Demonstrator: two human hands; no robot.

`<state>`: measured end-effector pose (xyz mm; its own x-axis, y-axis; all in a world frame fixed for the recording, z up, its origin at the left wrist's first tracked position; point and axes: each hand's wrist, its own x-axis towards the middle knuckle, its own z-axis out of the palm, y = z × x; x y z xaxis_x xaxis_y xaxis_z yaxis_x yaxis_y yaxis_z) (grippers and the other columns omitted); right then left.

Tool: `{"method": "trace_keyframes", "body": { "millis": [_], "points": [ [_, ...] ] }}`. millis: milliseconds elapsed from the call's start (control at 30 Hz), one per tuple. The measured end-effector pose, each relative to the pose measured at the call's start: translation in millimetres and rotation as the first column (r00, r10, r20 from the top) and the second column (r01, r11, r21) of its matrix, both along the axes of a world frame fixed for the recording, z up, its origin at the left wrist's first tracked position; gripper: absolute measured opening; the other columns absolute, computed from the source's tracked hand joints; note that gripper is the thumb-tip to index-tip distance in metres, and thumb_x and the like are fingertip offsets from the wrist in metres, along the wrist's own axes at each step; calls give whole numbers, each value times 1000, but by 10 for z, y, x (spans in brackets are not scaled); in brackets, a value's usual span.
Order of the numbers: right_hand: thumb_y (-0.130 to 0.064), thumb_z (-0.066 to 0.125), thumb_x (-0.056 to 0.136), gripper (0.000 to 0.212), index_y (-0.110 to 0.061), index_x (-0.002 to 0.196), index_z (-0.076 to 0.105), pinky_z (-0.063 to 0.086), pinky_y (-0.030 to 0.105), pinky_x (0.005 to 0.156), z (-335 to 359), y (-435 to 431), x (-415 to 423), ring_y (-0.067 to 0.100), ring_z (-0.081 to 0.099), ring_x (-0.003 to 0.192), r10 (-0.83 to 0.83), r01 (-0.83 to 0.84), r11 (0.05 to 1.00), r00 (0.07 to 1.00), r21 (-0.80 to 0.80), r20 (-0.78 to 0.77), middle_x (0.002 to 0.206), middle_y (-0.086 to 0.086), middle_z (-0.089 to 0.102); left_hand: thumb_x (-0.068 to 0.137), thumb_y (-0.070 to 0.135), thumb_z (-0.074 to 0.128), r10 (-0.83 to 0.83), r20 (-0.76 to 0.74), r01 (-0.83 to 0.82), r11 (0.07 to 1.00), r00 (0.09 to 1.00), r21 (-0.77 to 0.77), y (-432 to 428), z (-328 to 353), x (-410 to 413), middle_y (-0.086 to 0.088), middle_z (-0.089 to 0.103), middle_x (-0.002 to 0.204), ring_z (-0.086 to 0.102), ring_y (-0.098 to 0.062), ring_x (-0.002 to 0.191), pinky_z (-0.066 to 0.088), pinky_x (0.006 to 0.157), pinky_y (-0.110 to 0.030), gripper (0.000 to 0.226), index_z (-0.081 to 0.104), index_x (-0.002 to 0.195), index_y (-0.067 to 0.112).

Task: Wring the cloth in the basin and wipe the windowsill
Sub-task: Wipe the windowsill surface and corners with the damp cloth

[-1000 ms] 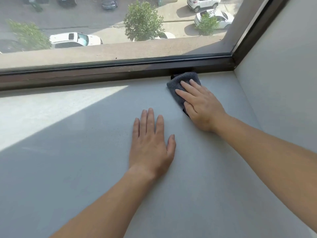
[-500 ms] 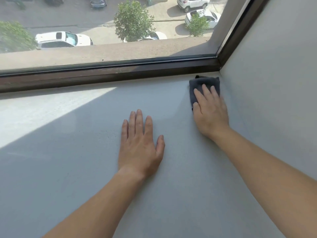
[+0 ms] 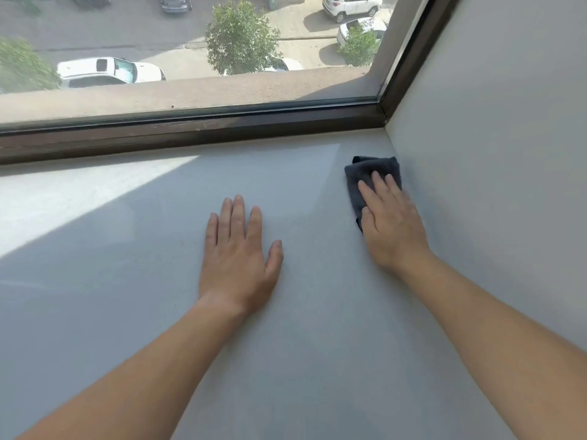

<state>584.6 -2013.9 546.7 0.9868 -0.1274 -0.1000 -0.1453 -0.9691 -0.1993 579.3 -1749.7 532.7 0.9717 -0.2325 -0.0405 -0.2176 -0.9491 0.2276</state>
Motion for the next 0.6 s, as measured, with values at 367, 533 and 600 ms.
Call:
{"method": "trace_keyframes", "body": {
  "millis": [367,533,600],
  "points": [
    [-27,23,102,56,-16,157,23,1,37,124,-49,-160,-376,20,2,154,-17,16,1000,1000,-25,-20,167,5,9,93,58,17,8,21,-8,1000,1000,-2,-46,-80,7,-12,8,166,-4,-23,153,-4,123,-42,75,23,154,14],
    [-25,29,103,54,-16,157,24,4,41,124,-31,-72,-435,22,3,154,-88,88,996,996,-12,-2,167,7,10,93,58,18,2,10,-2,1000,1000,17,-53,-86,0,-13,6,166,-4,-24,153,-5,123,-42,75,21,155,13],
    [-28,27,102,55,-19,156,26,0,39,124,-50,4,-653,19,2,154,-1,1,1000,1000,21,6,167,3,11,95,56,22,1,1,-1,1000,1000,25,-52,-66,-7,-15,7,166,-3,-26,153,-5,123,-43,73,22,154,12]
  ]
}}
